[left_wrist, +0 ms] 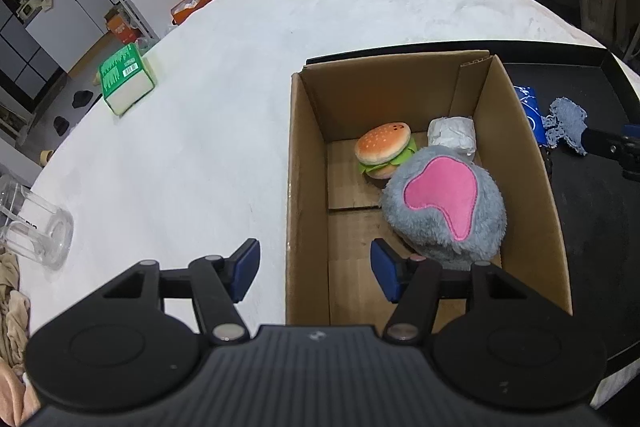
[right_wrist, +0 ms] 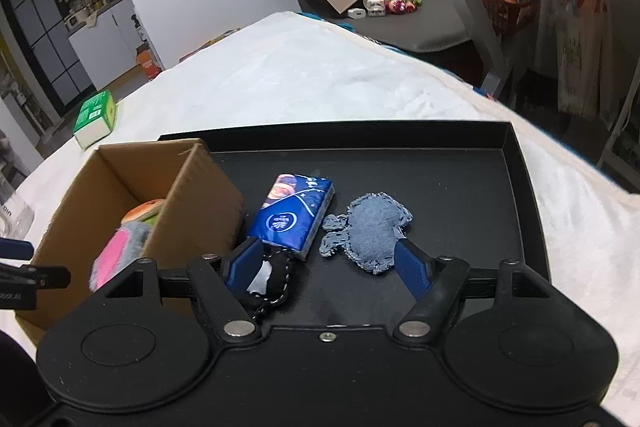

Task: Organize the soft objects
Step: 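Move the right gripper to the blue denim plush and grasp it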

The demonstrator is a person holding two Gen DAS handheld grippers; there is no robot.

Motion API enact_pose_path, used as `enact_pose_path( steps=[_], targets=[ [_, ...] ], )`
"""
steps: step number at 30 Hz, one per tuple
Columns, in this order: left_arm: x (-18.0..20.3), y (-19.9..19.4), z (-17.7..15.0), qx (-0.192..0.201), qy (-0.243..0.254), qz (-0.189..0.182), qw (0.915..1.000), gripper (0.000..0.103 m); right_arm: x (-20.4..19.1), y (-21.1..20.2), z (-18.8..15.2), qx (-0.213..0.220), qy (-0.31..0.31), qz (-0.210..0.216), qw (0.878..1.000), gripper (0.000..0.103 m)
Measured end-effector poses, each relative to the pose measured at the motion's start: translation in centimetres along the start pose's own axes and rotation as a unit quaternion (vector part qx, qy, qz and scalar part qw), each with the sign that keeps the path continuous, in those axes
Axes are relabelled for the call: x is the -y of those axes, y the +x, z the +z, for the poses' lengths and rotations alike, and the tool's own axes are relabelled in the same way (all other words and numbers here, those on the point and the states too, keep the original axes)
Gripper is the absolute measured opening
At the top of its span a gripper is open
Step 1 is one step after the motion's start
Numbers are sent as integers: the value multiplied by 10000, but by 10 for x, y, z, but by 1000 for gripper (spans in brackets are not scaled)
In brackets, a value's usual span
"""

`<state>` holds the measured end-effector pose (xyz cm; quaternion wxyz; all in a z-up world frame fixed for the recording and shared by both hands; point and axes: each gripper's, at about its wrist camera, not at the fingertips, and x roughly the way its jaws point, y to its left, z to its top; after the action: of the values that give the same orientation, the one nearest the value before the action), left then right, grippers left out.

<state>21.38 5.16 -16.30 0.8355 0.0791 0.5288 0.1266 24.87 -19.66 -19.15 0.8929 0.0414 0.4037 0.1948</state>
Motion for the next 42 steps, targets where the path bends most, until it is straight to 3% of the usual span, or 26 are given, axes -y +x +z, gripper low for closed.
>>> enact_pose_path(
  steps=[6, 15, 21, 23, 25, 27, 42],
  targets=[
    [7, 5, 4, -79, 81, 153, 9998, 60, 8, 12, 3, 37, 107, 27, 9999, 71],
    [24, 17, 11, -278, 390, 407, 9980, 60, 28, 40, 0, 66, 312, -377, 9988, 69],
    [32, 20, 13, -338, 574, 575, 9961, 60, 34, 48, -2, -47, 482, -210, 9986, 68],
    [34, 22, 13, -360, 598, 614, 9957, 60, 35, 50, -3, -111, 494, -199, 9985, 63],
    [35, 22, 13, -370, 630, 647, 9952, 60, 35, 50, -5, -165, 476, -234, 9985, 46],
    [37, 22, 13, -365, 662, 673, 9949, 60, 34, 50, -5, -214, 381, -273, 9987, 36],
    [38, 11, 8, -244, 735, 734, 9943, 60, 45, 28, -17, -631, 582, -569, 9947, 33]
  ],
)
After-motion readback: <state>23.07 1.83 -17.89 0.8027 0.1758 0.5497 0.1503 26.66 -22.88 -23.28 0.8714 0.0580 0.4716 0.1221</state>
